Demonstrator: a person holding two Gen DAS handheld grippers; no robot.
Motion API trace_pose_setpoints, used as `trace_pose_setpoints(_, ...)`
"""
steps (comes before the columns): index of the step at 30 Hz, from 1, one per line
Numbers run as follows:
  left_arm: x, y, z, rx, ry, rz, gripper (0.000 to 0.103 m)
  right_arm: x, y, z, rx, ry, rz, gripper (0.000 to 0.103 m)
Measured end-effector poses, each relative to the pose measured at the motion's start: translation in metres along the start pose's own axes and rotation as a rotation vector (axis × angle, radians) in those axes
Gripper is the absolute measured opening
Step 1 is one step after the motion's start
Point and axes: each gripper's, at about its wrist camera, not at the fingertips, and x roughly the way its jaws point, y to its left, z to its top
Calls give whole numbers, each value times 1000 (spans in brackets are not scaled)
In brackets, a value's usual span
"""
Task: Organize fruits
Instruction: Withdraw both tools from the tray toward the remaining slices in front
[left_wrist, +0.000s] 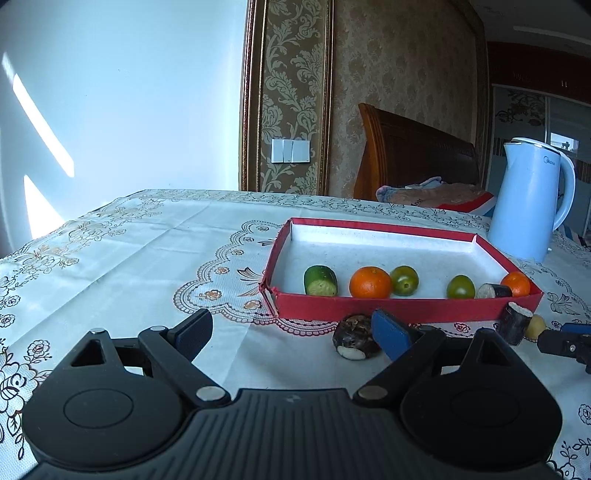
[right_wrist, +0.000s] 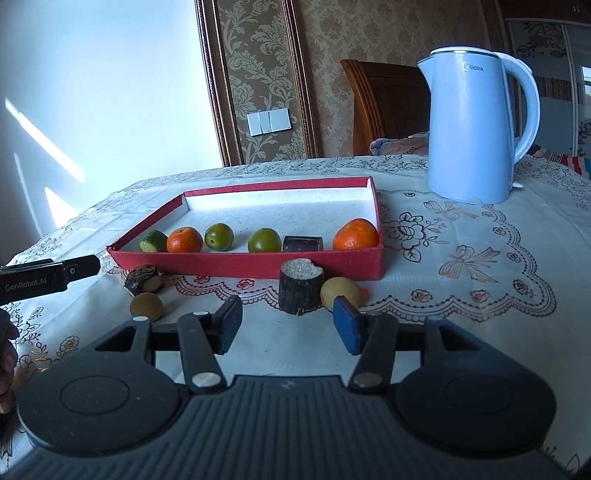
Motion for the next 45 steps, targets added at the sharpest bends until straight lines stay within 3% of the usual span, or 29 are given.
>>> trace_pose_setpoints(10, 12, 17, -3, -95, 62, -38, 93, 9, -1, 4, -9, 16, -4, 52)
trace_pose_setpoints(20, 16, 14, -3, -76, 85, -36, 93, 21, 3, 15, -43, -13, -26, 52)
trace_pose_setpoints(45, 21, 12, -3, -71, 118, -2, 93, 51, 11, 28, -123, 46, -31, 51)
